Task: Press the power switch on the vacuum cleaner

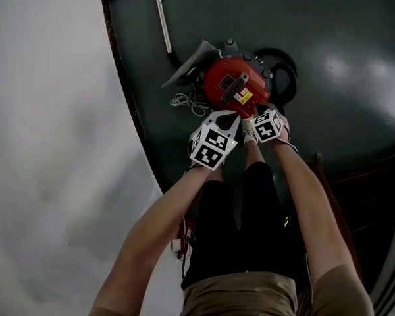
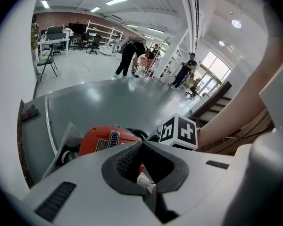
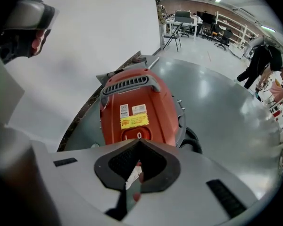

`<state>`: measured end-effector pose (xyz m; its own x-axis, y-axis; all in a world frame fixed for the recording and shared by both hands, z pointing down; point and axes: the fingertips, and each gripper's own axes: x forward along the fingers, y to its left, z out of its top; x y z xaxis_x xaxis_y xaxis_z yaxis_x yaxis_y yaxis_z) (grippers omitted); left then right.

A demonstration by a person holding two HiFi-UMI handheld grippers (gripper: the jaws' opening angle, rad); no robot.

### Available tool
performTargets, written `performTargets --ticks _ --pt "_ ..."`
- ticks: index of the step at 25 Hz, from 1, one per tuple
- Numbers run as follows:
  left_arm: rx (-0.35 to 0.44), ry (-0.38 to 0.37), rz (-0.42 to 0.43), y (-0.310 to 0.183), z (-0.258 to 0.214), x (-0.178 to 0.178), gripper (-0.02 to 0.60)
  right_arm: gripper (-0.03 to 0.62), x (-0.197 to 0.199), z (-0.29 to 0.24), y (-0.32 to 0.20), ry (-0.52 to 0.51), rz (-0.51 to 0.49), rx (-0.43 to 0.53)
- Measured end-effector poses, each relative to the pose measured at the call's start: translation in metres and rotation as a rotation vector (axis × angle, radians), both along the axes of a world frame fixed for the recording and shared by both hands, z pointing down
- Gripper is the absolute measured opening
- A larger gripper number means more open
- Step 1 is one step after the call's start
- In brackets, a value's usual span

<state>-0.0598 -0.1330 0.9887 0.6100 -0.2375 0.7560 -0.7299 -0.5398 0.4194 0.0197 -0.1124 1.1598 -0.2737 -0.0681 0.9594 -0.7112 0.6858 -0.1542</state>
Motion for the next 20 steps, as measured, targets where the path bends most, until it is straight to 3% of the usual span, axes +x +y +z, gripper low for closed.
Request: performTargets --ticks 3,7,11,16,20 --pt "-0.026 0.0 -0.013 0.012 0.014 -0.006 0.003 0.008 -0.006 0.01 0.005 0.026 -0.036 -0.021" --pt "-0.058 -0.005 -0.045 0.016 0.022 -0.011 0.002 0.009 -0.004 0.016 0.0 0.037 0.036 -0.057" --pt "-0.051 -0.005 -0.061 0.014 0.019 -0.016 0.002 0.009 0.0 0.022 -0.003 0.056 0.087 -0.094" --pt "-0.011 -0.019 -0.042 0.005 0.005 -0.025 0.003 0.009 0.0 0.02 -0.005 0.069 0.071 -0.125" --pt "0.008 -0.029 -0.082 -0.007 -0.028 -0.031 0.002 0.009 -0.001 -0.02 -0.04 -0.025 0.107 -0.036"
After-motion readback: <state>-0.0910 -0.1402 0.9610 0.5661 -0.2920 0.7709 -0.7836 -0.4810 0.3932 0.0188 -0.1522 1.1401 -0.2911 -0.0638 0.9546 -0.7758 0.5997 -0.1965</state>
